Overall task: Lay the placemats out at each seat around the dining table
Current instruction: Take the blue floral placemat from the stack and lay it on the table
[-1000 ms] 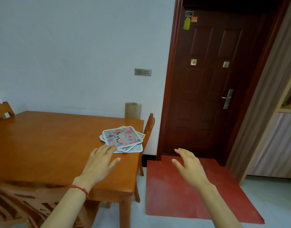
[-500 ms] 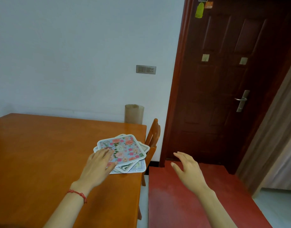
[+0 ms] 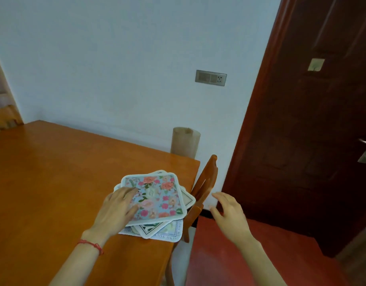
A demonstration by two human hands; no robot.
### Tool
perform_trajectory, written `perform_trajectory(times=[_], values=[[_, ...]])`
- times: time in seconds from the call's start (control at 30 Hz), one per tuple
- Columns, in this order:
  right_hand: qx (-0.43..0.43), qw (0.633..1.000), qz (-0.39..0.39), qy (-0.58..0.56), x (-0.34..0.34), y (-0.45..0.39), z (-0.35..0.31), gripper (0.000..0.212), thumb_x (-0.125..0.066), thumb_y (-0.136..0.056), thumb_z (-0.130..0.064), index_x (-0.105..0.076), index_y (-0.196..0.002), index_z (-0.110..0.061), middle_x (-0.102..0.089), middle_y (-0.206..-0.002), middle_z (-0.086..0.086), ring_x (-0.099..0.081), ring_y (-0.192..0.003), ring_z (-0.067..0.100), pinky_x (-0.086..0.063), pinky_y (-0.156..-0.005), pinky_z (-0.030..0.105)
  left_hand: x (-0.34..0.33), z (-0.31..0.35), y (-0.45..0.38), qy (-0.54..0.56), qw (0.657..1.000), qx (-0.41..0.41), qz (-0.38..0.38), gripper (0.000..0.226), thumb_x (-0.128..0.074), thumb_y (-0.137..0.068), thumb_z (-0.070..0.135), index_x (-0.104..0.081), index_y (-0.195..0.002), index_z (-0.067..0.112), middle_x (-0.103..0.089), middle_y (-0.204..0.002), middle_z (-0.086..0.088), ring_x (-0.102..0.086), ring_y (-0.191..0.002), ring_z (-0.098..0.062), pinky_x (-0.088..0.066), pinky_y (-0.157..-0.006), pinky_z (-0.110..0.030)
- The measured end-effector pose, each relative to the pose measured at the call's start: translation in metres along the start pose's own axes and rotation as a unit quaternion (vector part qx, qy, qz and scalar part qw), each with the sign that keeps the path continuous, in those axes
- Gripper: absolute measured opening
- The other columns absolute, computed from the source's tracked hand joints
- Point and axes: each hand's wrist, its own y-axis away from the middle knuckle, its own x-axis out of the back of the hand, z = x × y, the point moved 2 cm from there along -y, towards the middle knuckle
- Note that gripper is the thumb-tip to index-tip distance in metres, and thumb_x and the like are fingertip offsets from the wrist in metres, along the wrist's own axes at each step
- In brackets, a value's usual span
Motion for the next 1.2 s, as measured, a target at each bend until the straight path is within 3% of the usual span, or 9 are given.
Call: perform_trajectory(times=[0.17, 0.3, 0.43, 0.6, 0.7, 0.97, 1.2], values=[[0.026, 0.998, -0.041, -0.036, -0.018, -0.047, 0.038, 0.038, -0.054, -0.09, -0.026, -0.053, -0.127, -0.017, -0.052, -0.132, 0.0, -0.041, -0.128, 0.016, -0.033, -0.107, 0.034, -0.025, 0.013, -0.025, -0.028, 0.998, 0.047, -0.009, 0.047, -0.065, -0.084, 0.031, -0.056, -0.125, 0.01, -0.06, -0.124, -0.015, -0.056, -0.115, -0.033, -0.045, -0.092, -0.047], [0.028, 0.996, -0.065, -0.052, -0.036, -0.079, 0.057, 0.037, -0.054, -0.091, -0.026, -0.054, -0.126, -0.013, -0.054, -0.13, 0.003, -0.044, -0.124, 0.018, -0.033, -0.104, 0.032, -0.035, 0.02, -0.036, -0.02, 0.995, 0.094, -0.028, 0.05, -0.051, -0.092, 0.037, -0.044, -0.135, 0.014, -0.048, -0.138, -0.01, -0.042, -0.129, -0.028, -0.033, -0.105, -0.043], [0.05, 0.993, -0.081, -0.068, -0.057, -0.102, 0.06, 0.032, -0.055, -0.09, -0.02, -0.056, -0.122, -0.012, -0.057, -0.123, 0.003, -0.048, -0.117, 0.02, -0.034, -0.095, 0.025, -0.045, 0.017, -0.047, -0.005, 0.992, 0.121, -0.027, 0.049, -0.054, -0.09, 0.032, -0.046, -0.134, 0.011, -0.048, -0.138, -0.013, -0.042, -0.13, -0.03, -0.032, -0.106, -0.045], [0.056, 0.988, -0.119, -0.086, -0.087, -0.129, 0.058, 0.032, -0.052, -0.091, -0.018, -0.055, -0.123, -0.013, -0.055, -0.124, 0.002, -0.047, -0.118, 0.019, -0.03, -0.091, 0.019, -0.061, 0.0, -0.065, 0.019, 0.986, 0.16, -0.05, 0.063, -0.03, -0.085, 0.046, -0.04, -0.138, 0.013, -0.041, -0.144, -0.01, -0.035, -0.134, -0.027, -0.027, -0.108, -0.042], [0.055, 0.984, -0.139, -0.095, -0.11, -0.15, 0.057, 0.035, -0.052, -0.091, -0.019, -0.052, -0.126, -0.015, -0.053, -0.126, 0.0, -0.045, -0.12, 0.016, -0.031, -0.093, 0.02, -0.078, -0.014, -0.081, 0.048, 0.981, 0.177, -0.058, 0.054, -0.036, -0.094, 0.042, -0.034, -0.141, 0.014, -0.035, -0.147, -0.006, -0.03, -0.135, -0.023, -0.025, -0.109, -0.037], [-0.027, 0.97, -0.204, -0.128, -0.175, -0.198, 0.054, 0.033, -0.047, -0.093, -0.033, -0.051, -0.125, -0.027, -0.051, -0.127, -0.01, -0.046, -0.118, 0.007, -0.04, -0.09, 0.023, -0.118, -0.059, -0.117, 0.181, 0.949, 0.247, -0.08, 0.053, -0.051, -0.092, 0.03, -0.036, -0.139, 0.014, -0.04, -0.143, -0.005, -0.038, -0.129, -0.022, -0.034, -0.105, -0.034], [-0.105, 0.951, -0.234, -0.174, -0.213, -0.213, 0.061, 0.031, -0.05, -0.093, -0.029, -0.053, -0.123, -0.026, -0.055, -0.121, -0.01, -0.052, -0.11, 0.008, -0.044, -0.092, 0.025, -0.141, -0.084, -0.134, 0.267, 0.908, 0.317, -0.056, 0.046, -0.057, -0.089, 0.023, -0.045, -0.133, 0.012, -0.051, -0.133, -0.008, -0.05, -0.117, -0.024, -0.042, -0.093, -0.033]])
